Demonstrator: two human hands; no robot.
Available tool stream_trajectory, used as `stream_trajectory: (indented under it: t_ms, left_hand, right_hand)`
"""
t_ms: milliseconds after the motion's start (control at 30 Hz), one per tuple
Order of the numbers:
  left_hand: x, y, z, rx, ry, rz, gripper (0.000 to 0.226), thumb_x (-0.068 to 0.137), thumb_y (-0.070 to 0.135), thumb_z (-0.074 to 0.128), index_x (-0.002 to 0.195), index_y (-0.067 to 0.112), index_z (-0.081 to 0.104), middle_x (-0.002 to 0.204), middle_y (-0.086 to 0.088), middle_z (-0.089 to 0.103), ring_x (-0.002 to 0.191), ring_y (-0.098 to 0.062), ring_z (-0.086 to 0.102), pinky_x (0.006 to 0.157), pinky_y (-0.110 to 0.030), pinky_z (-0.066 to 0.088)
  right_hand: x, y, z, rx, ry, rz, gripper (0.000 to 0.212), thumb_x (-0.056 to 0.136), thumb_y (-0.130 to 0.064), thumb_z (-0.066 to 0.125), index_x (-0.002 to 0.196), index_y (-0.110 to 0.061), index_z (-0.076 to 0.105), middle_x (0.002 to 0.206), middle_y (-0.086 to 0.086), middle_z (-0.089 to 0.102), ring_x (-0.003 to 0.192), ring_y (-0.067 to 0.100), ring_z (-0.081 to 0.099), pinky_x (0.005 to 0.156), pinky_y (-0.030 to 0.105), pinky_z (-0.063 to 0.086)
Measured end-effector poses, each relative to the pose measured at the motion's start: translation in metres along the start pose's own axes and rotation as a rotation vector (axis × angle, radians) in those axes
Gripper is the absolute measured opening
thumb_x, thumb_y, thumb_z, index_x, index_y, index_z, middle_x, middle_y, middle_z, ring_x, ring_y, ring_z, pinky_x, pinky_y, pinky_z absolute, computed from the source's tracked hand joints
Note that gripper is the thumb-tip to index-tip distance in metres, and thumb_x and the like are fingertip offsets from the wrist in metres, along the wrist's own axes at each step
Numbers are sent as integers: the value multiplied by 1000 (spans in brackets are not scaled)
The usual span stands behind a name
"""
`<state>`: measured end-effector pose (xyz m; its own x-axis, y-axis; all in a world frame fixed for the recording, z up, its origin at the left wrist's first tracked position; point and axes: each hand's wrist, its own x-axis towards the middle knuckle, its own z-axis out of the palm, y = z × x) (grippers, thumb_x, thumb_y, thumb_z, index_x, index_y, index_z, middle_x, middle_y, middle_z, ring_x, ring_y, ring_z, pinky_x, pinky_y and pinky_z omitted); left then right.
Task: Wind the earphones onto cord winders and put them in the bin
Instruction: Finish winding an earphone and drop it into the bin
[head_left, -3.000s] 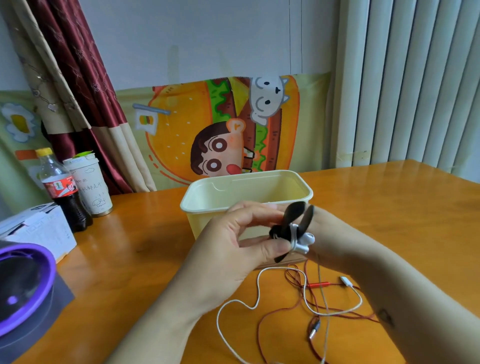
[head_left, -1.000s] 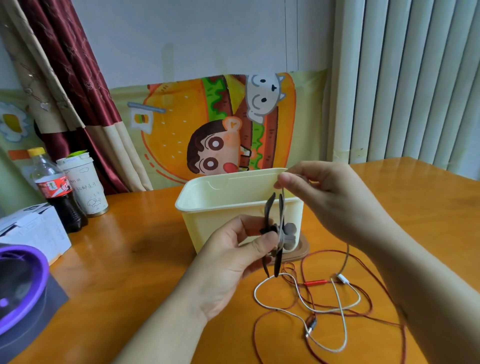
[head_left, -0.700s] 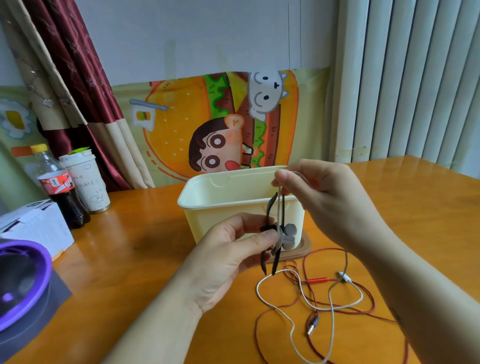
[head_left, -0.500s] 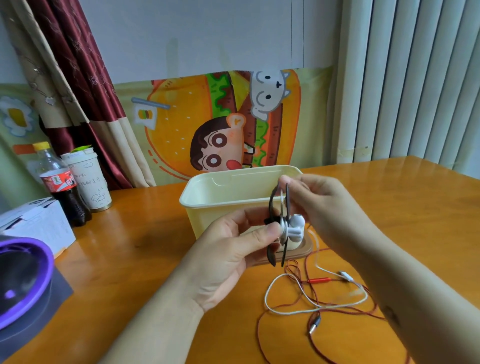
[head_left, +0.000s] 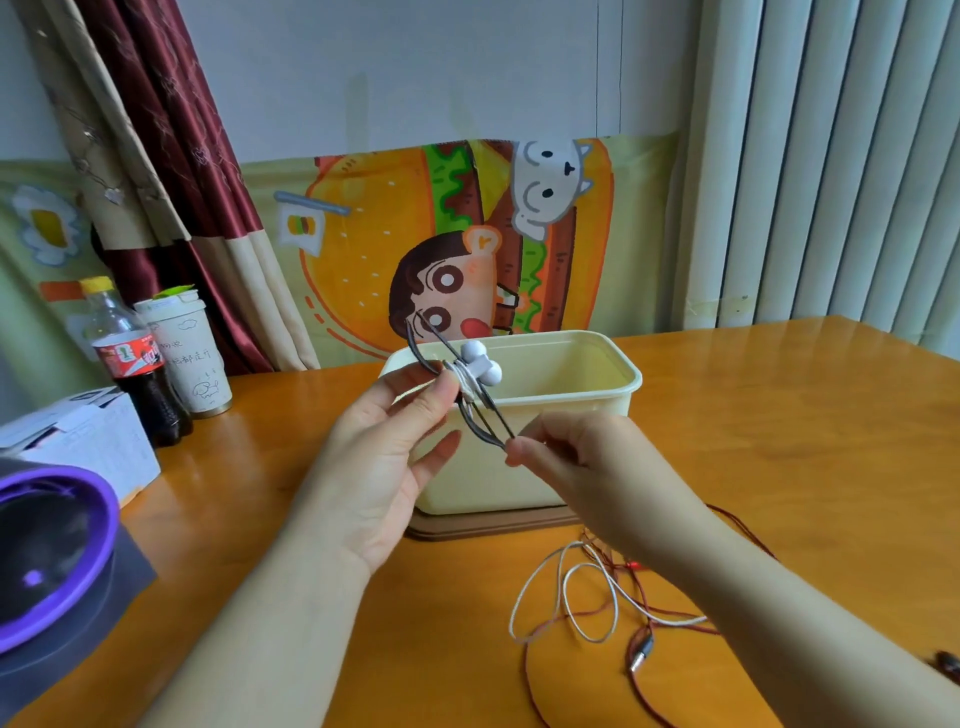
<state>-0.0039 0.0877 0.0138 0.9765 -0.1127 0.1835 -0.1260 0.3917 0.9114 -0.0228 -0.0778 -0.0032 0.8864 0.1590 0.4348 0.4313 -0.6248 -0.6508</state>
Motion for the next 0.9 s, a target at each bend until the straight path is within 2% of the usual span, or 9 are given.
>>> stream_trajectory:
  t_ms: [133, 300, 400, 500, 633, 733, 800, 833, 900]
  left_hand:
    - [2, -6, -2, 32, 45, -25, 36, 71, 25, 68, 107, 21, 68, 114, -7, 72, 100, -16, 66, 79, -28, 49]
    - [-2, -14, 3, 127, 36, -19, 35, 76, 27, 67, 110, 20, 66, 105, -1, 75, 95, -12, 70, 76, -27, 49]
    - [-6, -20, 9, 196, 20, -28, 33, 71, 30, 67, 103, 23, 65, 95, 6, 76, 86, -7, 71, 73, -26, 49]
    - [-8, -27, 14, 225, -29, -86, 29, 74, 29, 68, 103, 23, 65, 89, 7, 75, 84, -6, 69, 75, -28, 49]
    - [-13, -28, 21, 121, -164, -165, 29, 74, 24, 65, 101, 16, 63, 81, -1, 74, 72, -6, 69, 62, -24, 51]
    - [-17, -27, 24, 60, -248, -224, 38, 71, 23, 66, 107, 11, 64, 100, -13, 74, 85, -17, 71, 58, -23, 53]
    - [-19, -28, 24, 48, -272, -259, 49, 67, 26, 70, 113, 9, 63, 116, -23, 68, 98, -25, 63, 63, -23, 50]
    - [-19, -28, 25, 43, -279, -269, 52, 65, 27, 71, 113, 9, 64, 122, -25, 63, 100, -29, 58, 62, -22, 50]
    - [-20, -27, 26, 21, -304, -270, 48, 65, 25, 72, 110, 9, 66, 121, -29, 62, 96, -30, 55, 56, -19, 50]
  right_hand:
    - [-2, -7, -5, -65, -47, -52, 21, 93, -34, 56, 92, -20, 72, 54, -9, 50, 53, 2, 46, 51, 15, 35]
    - [-6, -20, -14, -198, -102, -160, 18, 92, -35, 57, 96, -26, 72, 71, -18, 58, 70, -4, 52, 60, 12, 39]
    - [-9, -26, -20, -252, -135, -232, 17, 93, -31, 57, 101, -28, 72, 85, -17, 65, 71, 1, 54, 59, 14, 39]
    - [-7, -26, -32, -214, -104, -248, 17, 93, -30, 57, 96, -25, 73, 75, -19, 59, 68, -1, 52, 58, 14, 38]
    - [-3, -20, -49, -147, 14, -247, 14, 88, -32, 62, 82, -25, 73, 69, -2, 64, 64, 13, 54, 56, 28, 42]
    - [-1, -15, -57, -50, 94, -212, 10, 80, -36, 68, 71, -31, 67, 61, 11, 59, 53, 19, 43, 50, 27, 34]
    - [0, -10, -59, 14, 109, -192, 18, 76, -43, 67, 72, -26, 67, 63, 18, 58, 55, 27, 44, 51, 36, 36]
    - [1, -8, -60, 42, 118, -192, 25, 73, -48, 66, 73, -23, 68, 63, 20, 56, 54, 28, 42, 50, 36, 34]
    - [2, -4, -62, 113, 134, -187, 33, 69, -51, 66, 71, -18, 66, 55, 16, 47, 50, 17, 35, 48, 27, 30]
